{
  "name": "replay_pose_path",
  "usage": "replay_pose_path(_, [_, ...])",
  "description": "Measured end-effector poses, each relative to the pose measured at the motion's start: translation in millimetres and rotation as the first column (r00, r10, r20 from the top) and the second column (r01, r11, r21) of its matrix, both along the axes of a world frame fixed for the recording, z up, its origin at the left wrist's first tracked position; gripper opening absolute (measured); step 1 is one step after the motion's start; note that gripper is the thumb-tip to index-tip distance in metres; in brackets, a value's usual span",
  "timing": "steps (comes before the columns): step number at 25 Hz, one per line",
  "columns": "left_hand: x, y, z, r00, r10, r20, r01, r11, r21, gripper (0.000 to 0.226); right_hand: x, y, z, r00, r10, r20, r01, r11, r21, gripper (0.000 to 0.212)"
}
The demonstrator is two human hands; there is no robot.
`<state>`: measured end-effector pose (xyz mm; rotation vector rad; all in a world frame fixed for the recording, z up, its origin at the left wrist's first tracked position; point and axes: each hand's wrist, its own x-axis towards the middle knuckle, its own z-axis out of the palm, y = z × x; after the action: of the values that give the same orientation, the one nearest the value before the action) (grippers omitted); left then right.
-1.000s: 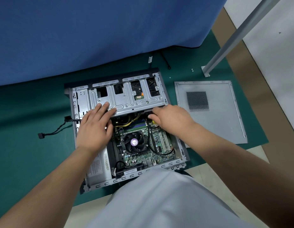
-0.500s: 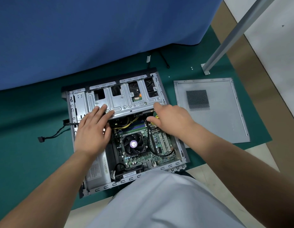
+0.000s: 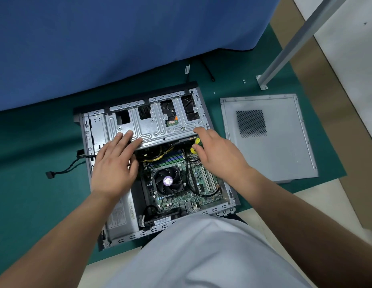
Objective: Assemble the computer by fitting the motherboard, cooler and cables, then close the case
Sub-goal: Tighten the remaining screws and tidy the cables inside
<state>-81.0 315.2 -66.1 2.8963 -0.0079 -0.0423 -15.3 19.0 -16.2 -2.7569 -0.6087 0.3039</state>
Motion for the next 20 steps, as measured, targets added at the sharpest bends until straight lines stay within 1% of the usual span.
replay_pose_path(3, [-0.1, 0.7, -0.4, 1.0, -0.005, -0.01, 0.005, 1.0, 0.011, 0.052, 0.5, -1.2, 0.3, 0.999, -0.025, -0.032, 0.026, 0.999, 0.025, 0.042])
replay_pose_path(20, [0.7, 2.7, -6.0, 1.0, -0.018, 0.011, 0.018, 1.0, -0.011, 0.052, -7.5, -6.0, -0.4, 0.997, -0.078, -0.014, 0.078, 0.992, 0.096, 0.037])
